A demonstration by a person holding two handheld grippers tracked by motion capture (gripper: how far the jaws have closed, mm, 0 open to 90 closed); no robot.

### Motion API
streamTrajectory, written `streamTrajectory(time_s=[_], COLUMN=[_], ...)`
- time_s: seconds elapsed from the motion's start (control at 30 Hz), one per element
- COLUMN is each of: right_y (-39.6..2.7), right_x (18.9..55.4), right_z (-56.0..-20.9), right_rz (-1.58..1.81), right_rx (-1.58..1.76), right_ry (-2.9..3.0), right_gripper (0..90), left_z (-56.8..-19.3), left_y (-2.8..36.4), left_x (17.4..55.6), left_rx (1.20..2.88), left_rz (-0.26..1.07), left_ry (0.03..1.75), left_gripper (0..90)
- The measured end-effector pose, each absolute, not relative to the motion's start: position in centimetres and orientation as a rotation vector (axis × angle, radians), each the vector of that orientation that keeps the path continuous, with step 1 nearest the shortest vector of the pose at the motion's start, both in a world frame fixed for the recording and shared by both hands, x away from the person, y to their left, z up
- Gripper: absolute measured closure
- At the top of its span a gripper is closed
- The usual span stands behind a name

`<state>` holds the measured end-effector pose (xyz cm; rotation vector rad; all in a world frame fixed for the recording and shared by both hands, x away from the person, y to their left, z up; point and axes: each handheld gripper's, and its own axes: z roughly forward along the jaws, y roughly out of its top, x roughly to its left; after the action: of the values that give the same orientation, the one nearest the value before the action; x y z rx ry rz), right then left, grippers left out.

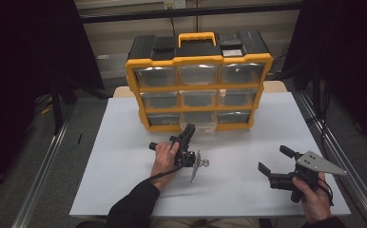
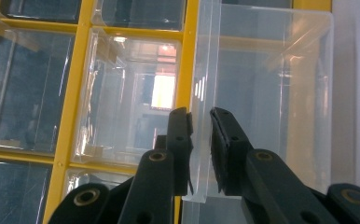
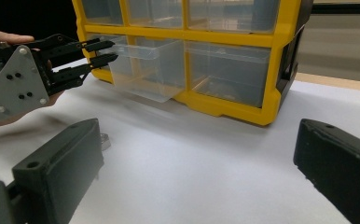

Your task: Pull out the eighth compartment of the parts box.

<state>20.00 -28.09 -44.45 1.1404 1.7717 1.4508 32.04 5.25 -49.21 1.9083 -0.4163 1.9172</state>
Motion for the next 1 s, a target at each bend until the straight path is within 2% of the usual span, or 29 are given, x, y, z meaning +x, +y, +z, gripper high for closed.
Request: streamTrajectory(time_s=[0.13, 0.17, 0.3, 0.33, 1.0], right_y=[-28.1, -28.1, -28.1, -28.1, -28.1], right_x=[20.0, 20.0, 20.0, 20.0, 19.9], right_z=[-44.5, -44.5, -44.5, -44.5, -44.4], right_rz=[1.453, 1.453, 1.45, 1.449, 1.45], right_rx=[1.14, 1.138, 1.139, 1.138, 1.137], right_ry=[1.771, 1.773, 1.771, 1.772, 1.772], right_gripper=[1.3, 1.3, 1.3, 1.3, 1.3], left_z=[-49.0, -49.2, -49.1, -49.4, -49.2], left_y=[5.3, 5.3, 5.5, 5.4, 5.7], left_x=[31.6, 31.7, 31.2, 31.2, 29.9], left_rx=[1.922, 1.897, 1.904, 1.875, 1.872], left_rz=[1.923, 1.89, 1.916, 1.866, 1.873], left_ry=[-0.421, -0.414, -0.436, -0.415, -0.433], left_gripper=[78.6, 78.6, 78.6, 78.6, 78.7])
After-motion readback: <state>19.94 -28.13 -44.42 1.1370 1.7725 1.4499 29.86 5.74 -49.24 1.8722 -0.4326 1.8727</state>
